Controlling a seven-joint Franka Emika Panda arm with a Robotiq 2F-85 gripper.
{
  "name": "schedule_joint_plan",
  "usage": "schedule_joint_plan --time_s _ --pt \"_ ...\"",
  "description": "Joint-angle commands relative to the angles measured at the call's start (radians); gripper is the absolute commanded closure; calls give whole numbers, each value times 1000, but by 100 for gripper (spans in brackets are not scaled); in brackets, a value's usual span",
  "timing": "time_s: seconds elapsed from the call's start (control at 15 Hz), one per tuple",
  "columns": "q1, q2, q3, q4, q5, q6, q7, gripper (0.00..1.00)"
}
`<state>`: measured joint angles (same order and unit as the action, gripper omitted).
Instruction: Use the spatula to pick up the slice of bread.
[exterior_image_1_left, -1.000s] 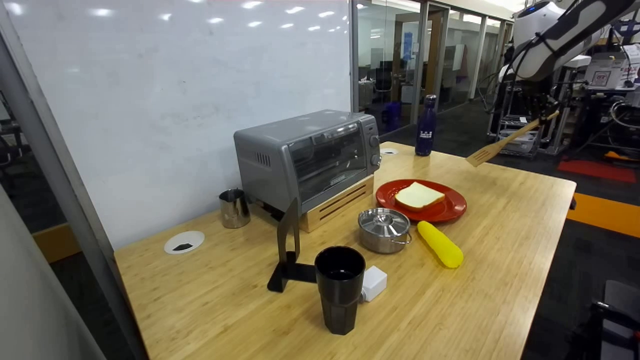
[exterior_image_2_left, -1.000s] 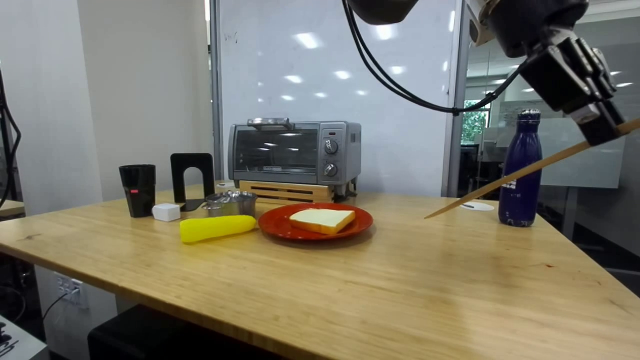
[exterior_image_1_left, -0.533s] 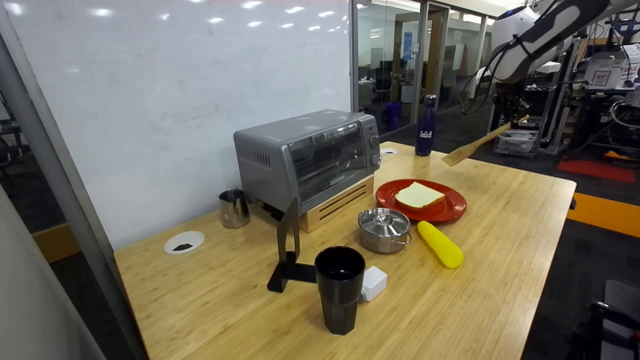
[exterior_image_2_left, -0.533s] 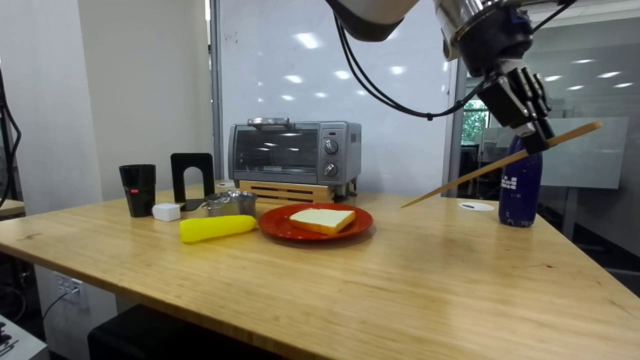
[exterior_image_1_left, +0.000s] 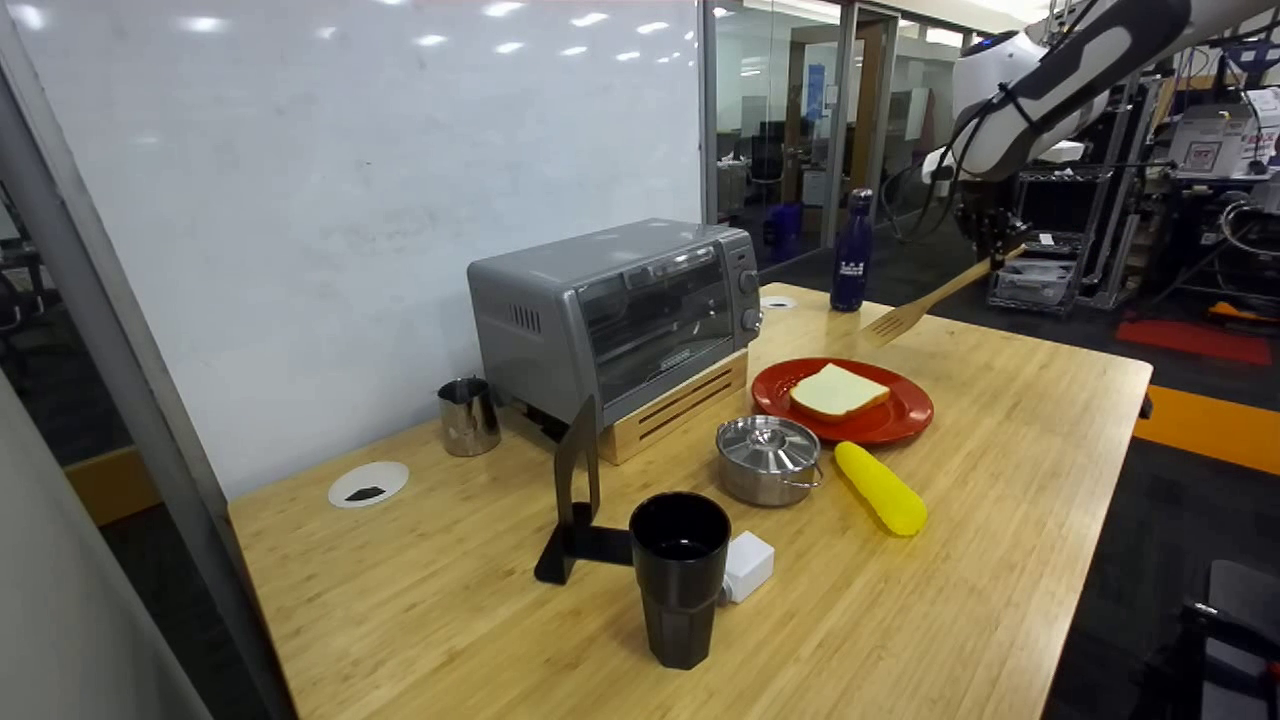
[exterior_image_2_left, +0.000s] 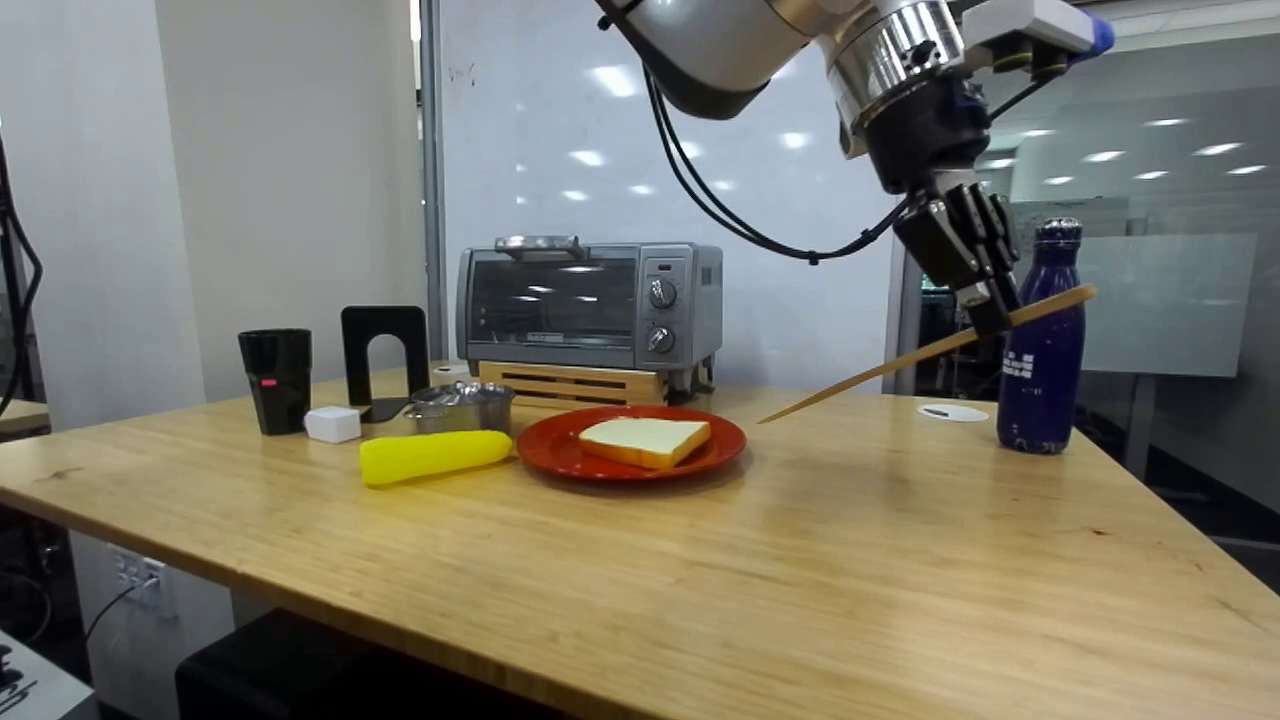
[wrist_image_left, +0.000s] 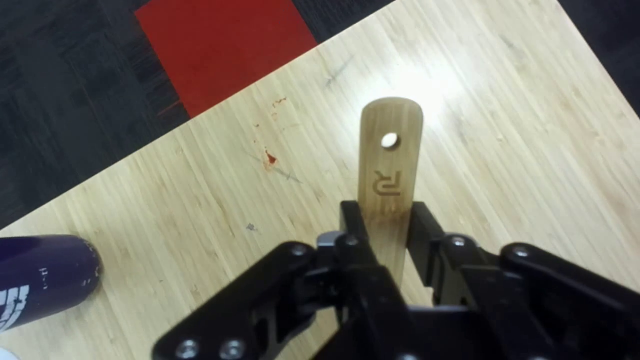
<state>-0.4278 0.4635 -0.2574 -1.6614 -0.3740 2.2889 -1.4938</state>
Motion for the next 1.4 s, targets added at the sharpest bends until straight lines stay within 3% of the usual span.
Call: schedule_joint_plan --time_s 0.0,0.47,1.33 --pt "11 7 20 9 4 -5 -46 93" --pt "42 -3 28 -26 -25 2 -133 93" --pt "102 18 6 -63 -170 5 -114 93"
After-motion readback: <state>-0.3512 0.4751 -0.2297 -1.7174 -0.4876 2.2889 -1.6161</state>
